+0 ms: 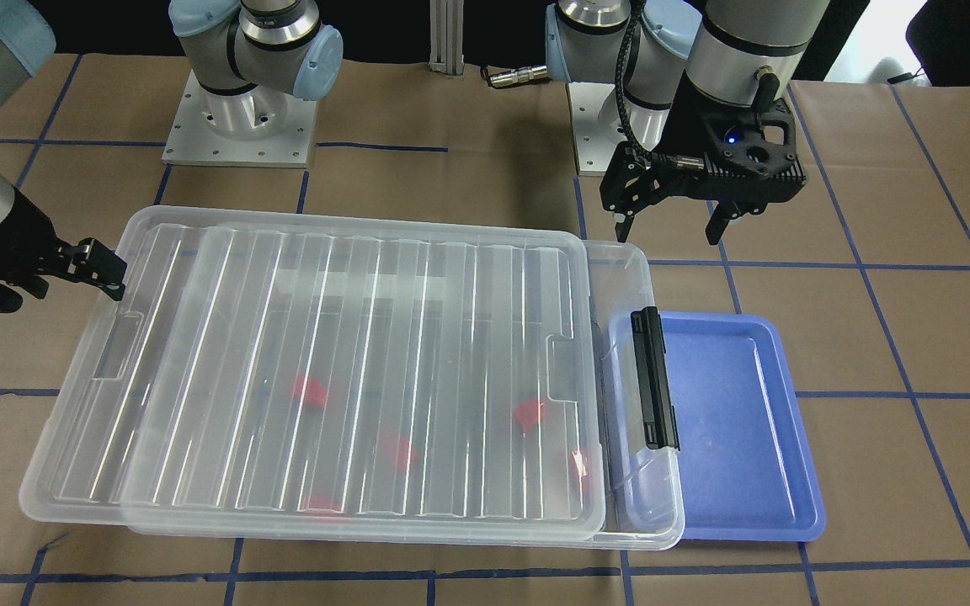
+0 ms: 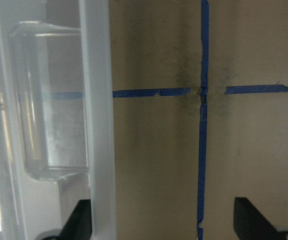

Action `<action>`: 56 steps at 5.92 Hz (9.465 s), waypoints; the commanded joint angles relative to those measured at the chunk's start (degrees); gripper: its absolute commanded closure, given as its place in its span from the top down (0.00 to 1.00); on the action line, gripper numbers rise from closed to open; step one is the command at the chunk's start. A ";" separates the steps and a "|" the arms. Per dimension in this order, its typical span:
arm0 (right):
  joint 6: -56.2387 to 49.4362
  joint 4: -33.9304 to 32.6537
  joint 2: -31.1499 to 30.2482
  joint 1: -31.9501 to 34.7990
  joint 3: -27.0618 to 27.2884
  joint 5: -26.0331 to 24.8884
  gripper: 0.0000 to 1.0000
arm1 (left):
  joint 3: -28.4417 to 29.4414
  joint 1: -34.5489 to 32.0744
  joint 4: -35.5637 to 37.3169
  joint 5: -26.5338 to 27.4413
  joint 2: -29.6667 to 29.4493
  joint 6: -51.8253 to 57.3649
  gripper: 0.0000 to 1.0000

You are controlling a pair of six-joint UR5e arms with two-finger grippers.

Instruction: Place red block in blue tray from box

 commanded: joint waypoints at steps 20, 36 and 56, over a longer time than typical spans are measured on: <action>31.46 17.29 -5.04 20.36 -17.03 0.43 1.00 | -1.32 -5.52 19.94 -4.92 -27.86 64.69 0.98; -8.99 16.15 0.14 -6.92 -17.04 -1.24 1.00 | -0.60 16.77 7.46 -4.31 -18.99 98.19 0.11; 19.78 23.75 0.51 12.41 -23.59 -0.45 1.00 | 3.18 -0.41 -6.42 0.09 -3.38 -1.06 0.98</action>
